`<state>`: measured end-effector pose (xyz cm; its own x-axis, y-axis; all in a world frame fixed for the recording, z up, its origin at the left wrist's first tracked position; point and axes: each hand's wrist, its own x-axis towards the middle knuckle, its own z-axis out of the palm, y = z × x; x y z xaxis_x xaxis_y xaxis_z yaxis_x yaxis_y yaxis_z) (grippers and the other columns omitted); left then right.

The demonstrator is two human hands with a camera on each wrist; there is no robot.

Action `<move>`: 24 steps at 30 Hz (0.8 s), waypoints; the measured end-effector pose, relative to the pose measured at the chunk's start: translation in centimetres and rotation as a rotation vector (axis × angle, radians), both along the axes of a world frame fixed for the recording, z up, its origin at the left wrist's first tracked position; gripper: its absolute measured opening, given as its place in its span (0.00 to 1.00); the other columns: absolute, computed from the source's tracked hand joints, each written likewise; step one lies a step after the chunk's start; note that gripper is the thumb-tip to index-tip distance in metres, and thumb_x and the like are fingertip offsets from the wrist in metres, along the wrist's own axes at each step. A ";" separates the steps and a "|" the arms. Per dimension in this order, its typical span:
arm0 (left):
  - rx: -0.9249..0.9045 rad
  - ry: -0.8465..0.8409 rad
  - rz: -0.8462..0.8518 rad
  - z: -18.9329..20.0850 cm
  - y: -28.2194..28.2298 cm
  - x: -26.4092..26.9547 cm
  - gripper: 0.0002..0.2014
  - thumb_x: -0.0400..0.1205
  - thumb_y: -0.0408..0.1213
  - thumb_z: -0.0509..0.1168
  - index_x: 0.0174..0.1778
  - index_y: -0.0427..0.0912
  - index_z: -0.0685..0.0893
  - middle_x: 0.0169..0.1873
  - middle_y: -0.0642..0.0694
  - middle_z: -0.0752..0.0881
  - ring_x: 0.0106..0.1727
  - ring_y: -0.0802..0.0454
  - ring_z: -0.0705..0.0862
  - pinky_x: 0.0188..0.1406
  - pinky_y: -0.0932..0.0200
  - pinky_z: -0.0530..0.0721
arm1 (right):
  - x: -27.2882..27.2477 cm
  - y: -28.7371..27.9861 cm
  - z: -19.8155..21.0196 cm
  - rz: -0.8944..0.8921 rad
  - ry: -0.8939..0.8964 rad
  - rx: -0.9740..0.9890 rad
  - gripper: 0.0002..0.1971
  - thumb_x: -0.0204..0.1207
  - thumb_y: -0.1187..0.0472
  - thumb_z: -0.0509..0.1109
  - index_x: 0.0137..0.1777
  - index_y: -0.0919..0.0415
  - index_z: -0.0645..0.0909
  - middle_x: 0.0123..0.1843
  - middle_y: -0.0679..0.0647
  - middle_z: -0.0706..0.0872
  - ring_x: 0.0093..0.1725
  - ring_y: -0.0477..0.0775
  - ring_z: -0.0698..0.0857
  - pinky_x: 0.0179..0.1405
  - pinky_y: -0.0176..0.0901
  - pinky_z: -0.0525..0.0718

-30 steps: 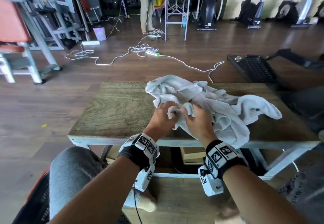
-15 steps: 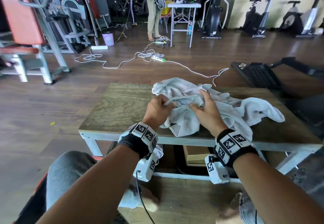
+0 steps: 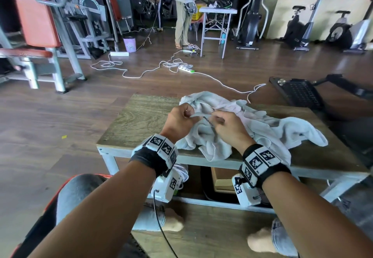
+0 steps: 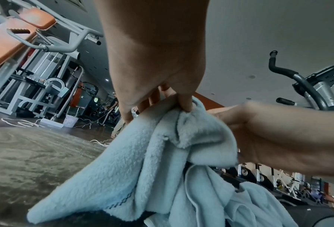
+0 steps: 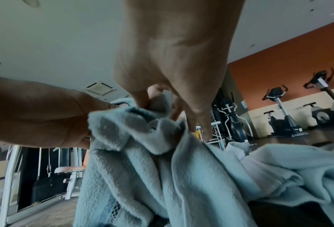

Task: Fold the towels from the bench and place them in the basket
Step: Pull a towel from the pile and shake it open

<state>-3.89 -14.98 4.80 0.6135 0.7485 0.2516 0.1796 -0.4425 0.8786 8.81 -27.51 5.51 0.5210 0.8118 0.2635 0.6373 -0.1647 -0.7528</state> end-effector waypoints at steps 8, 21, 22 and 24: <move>0.218 0.246 0.224 1.5 3.4 -0.2 0.02 0.77 0.35 0.64 0.43 0.45 0.81 0.36 0.42 0.87 0.38 0.40 0.84 0.35 0.54 0.79 | 4.1 1.7 3.2 -0.271 -0.239 0.321 0.12 0.81 0.66 0.61 0.52 0.56 0.86 0.42 0.49 0.89 0.44 0.56 0.84 0.49 0.46 0.80; 0.262 0.569 -0.146 -5.7 1.9 1.2 0.11 0.79 0.40 0.73 0.51 0.37 0.91 0.48 0.44 0.88 0.49 0.46 0.88 0.45 0.64 0.83 | 6.5 -1.1 -8.2 0.047 -0.180 -0.382 0.10 0.78 0.64 0.67 0.47 0.50 0.88 0.47 0.46 0.85 0.44 0.52 0.84 0.42 0.41 0.78; 0.195 0.642 -0.224 -6.6 1.4 1.6 0.12 0.80 0.42 0.71 0.54 0.39 0.91 0.57 0.43 0.87 0.60 0.44 0.86 0.60 0.60 0.81 | 6.1 -1.3 -8.7 0.079 -0.160 -0.405 0.10 0.80 0.64 0.67 0.53 0.52 0.89 0.49 0.43 0.84 0.47 0.48 0.83 0.45 0.39 0.77; 0.225 0.682 -0.298 -8.9 1.2 2.3 0.22 0.75 0.55 0.62 0.58 0.50 0.90 0.67 0.49 0.85 0.73 0.48 0.77 0.76 0.44 0.72 | 5.3 -1.2 -9.4 0.092 -0.169 -0.390 0.10 0.80 0.64 0.68 0.54 0.55 0.89 0.48 0.43 0.86 0.48 0.47 0.83 0.44 0.38 0.75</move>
